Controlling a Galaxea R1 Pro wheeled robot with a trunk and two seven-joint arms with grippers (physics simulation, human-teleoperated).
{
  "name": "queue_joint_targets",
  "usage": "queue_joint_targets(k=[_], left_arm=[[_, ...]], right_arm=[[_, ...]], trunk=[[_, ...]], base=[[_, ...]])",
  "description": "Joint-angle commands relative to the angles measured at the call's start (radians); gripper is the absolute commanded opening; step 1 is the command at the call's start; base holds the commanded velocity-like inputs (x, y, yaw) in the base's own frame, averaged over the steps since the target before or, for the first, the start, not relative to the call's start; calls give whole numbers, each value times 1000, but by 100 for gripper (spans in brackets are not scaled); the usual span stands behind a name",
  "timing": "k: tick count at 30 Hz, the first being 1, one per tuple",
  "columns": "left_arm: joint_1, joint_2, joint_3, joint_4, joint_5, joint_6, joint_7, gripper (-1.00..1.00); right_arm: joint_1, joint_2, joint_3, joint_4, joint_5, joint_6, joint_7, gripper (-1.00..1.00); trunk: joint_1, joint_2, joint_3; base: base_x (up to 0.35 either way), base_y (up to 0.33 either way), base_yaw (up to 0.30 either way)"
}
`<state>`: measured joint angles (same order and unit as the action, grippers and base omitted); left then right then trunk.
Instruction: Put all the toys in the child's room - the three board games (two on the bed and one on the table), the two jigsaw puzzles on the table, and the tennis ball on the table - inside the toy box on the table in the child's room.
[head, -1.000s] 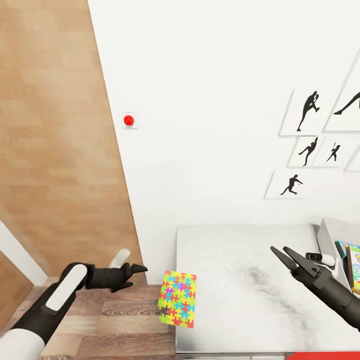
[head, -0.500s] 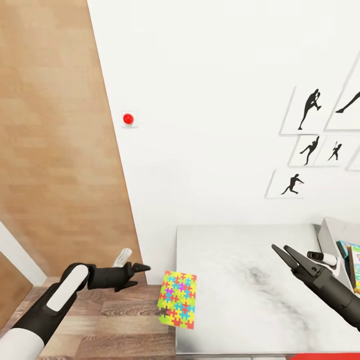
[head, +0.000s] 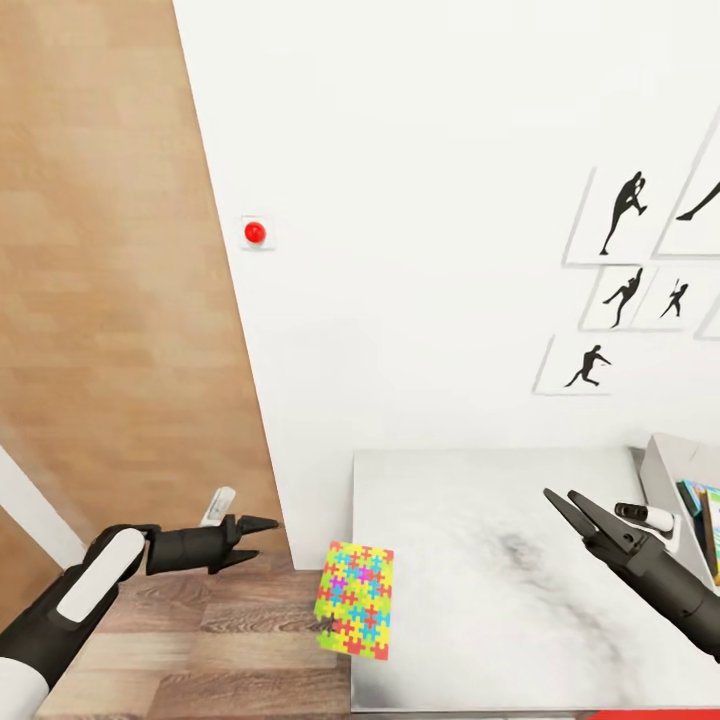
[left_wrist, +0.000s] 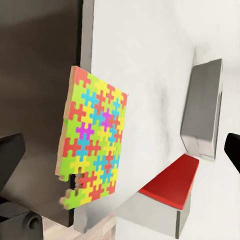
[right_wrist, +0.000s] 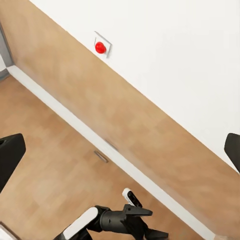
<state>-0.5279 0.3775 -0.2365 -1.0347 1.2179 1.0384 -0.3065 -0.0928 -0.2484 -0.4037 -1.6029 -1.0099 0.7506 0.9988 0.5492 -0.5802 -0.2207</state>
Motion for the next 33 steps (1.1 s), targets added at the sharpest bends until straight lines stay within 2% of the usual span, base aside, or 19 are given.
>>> queue_joint_targets(k=[1, 9, 15, 18, 20, 23, 28, 33], left_arm=[[-1, 5, 1, 3, -8, 0, -13, 100], [-1, 13, 5, 8, -8, -1, -34, 100], [-1, 12, 5, 8, -8, -1, -39, 100], [-1, 12, 4, 8, -8, -1, -40, 100], [-1, 10, 3, 8, -8, -1, -40, 100], [-1, 7, 2, 8, -8, -1, -40, 100], [-1, 7, 1, 8, -8, -1, -40, 100], [-1, 7, 0, 8, -8, -1, -41, 100]], right_arm=[[-1, 0, 0, 0, -4, 6, 1, 100], [-1, 22, -3, -1, -4, 6, 1, 100], [-1, 22, -2, -2, -6, 33, 6, 100], [-1, 21, -7, -2, -7, 122, 9, 100], [-1, 25, -13, -2, -7, 208, 10, 100], [-1, 27, -22, -2, -7, 264, 10, 100], [-1, 28, -29, -2, -8, 279, 12, 100], [-1, 29, -41, -2, -10, 256, 13, 100]], trunk=[[4, -9, -5], [35, -65, -30], [58, -107, -49], [69, -128, -58], [77, -142, -64], [89, -163, -74], [108, -198, -89], [127, -233, -105]], base=[[0, 0, 0], [0, 0, 0], [0, 0, 0], [0, 0, 0], [0, 0, 0], [0, 0, 0], [0, 0, 0], [0, 0, 0]])
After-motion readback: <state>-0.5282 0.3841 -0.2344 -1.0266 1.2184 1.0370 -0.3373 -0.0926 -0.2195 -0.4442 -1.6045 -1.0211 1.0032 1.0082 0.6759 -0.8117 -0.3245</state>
